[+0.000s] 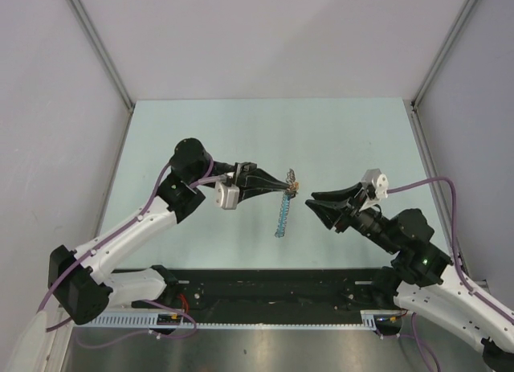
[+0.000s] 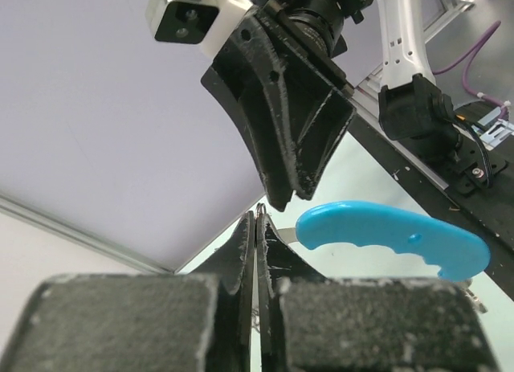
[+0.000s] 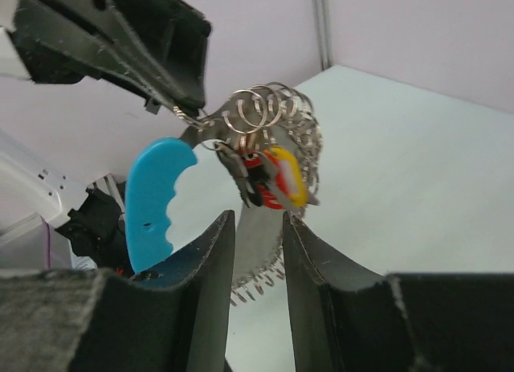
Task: Remove the keys from the keyring
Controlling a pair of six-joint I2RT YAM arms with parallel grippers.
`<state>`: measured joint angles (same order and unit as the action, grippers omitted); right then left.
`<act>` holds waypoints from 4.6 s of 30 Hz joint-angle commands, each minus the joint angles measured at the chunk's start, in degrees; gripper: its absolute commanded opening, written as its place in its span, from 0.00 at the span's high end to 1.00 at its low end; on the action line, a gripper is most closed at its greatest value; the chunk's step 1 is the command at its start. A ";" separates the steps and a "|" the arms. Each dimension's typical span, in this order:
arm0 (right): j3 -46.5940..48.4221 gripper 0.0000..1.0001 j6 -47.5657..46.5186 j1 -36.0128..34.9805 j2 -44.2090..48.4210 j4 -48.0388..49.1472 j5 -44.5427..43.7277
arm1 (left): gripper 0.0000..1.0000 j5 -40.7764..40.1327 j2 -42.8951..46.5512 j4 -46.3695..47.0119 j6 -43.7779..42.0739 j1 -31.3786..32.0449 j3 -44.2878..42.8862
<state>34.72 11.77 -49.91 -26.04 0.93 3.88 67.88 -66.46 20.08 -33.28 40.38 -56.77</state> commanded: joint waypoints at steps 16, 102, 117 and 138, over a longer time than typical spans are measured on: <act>-8.18 0.74 -25.74 -1.15 -6.82 36.16 15.37 | 1.00 4.46 1.24 9.81 7.61 -0.21 1.31; 15.46 1.00 -23.90 -2.12 -12.63 -11.35 3.50 | 0.53 -13.64 2.48 -28.15 10.68 -0.30 -8.69; 26.19 1.00 -20.12 -1.07 -18.87 -27.65 7.63 | 0.55 -12.94 1.60 -26.84 16.66 1.54 -8.09; 26.54 1.00 -18.63 -0.80 -19.40 -28.79 10.80 | 0.66 -14.52 -7.55 -35.28 16.93 5.67 -13.80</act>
<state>57.89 -7.51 -50.85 -45.91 -29.78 13.76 54.02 -73.47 -12.97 -16.32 45.23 -67.18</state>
